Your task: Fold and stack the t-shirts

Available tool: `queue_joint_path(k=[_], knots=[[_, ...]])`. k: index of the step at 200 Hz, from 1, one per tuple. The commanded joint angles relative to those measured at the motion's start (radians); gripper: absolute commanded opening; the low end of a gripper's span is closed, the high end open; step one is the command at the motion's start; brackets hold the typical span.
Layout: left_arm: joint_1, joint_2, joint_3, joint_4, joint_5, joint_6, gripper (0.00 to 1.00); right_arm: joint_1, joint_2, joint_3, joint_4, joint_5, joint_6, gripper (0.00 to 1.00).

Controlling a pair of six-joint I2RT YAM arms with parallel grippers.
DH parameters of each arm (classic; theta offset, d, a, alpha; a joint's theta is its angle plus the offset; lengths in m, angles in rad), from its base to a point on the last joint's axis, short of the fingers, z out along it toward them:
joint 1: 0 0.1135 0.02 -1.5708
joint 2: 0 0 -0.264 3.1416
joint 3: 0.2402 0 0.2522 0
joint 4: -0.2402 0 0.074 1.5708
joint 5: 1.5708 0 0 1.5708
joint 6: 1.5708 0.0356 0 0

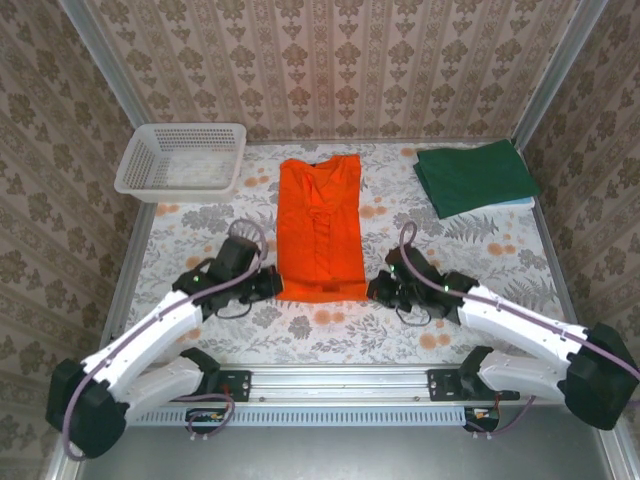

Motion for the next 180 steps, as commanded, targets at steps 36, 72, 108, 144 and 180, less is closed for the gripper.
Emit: queue_joint_path(k=[36,72,108,144,180], knots=[[0.201,0.349,0.236,0.132,0.088,0.122,0.0,-0.172,0.372,0.331,-0.038,-0.098,-0.203,0.0],[0.274,0.568,0.353,0.193,0.153,0.119,0.0,-0.228,0.603,0.538,-0.083,-0.125,-0.246,0.0],[0.29,0.736,0.5,0.174,0.186,0.136,0.0,-0.276,0.776,0.711,-0.145,-0.142,-0.271,0.0],[0.328,0.83,0.562,0.182,0.187,0.133,0.0,-0.325,0.879,0.802,-0.174,-0.163,-0.265,0.0],[0.353,0.933,0.627,0.188,0.215,0.132,0.0,-0.364,0.976,0.868,-0.168,-0.227,-0.236,0.0]])
